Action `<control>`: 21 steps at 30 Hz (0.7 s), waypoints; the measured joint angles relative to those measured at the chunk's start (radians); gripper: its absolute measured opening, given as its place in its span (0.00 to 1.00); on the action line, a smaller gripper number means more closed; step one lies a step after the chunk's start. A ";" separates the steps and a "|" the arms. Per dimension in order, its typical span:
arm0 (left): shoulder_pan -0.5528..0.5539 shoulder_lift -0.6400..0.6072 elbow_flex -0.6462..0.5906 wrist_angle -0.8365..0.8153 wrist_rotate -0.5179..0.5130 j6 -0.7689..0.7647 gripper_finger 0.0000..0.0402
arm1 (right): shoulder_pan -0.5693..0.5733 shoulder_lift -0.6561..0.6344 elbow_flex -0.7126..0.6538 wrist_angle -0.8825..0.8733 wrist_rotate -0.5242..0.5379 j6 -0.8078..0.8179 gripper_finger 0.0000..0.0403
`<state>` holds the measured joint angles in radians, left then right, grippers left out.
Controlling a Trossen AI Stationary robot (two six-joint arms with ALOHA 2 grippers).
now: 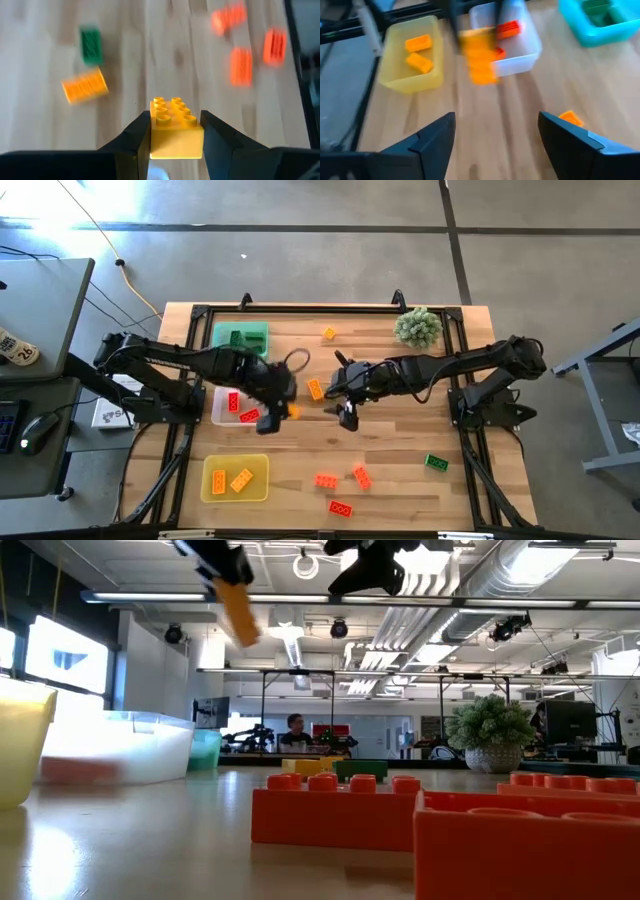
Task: Sort & place blocks by color
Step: Put the yellow game piece into the yellow bin
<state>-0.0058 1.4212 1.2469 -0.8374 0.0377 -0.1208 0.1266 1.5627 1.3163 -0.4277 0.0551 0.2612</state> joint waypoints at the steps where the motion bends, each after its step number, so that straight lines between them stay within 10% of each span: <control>1: -0.019 0.000 0.000 -0.042 0.000 -0.007 0.28 | -0.005 0.000 0.000 0.000 0.015 0.000 0.67; 21: -0.448 0.000 -0.112 -0.263 0.134 -0.419 0.28 | -0.196 0.001 -0.005 -0.062 -0.092 -0.201 0.68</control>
<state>-0.4539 1.4212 1.1344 -1.1001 0.1715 -0.5395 -0.0693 1.5637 1.3109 -0.4893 -0.0371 0.0601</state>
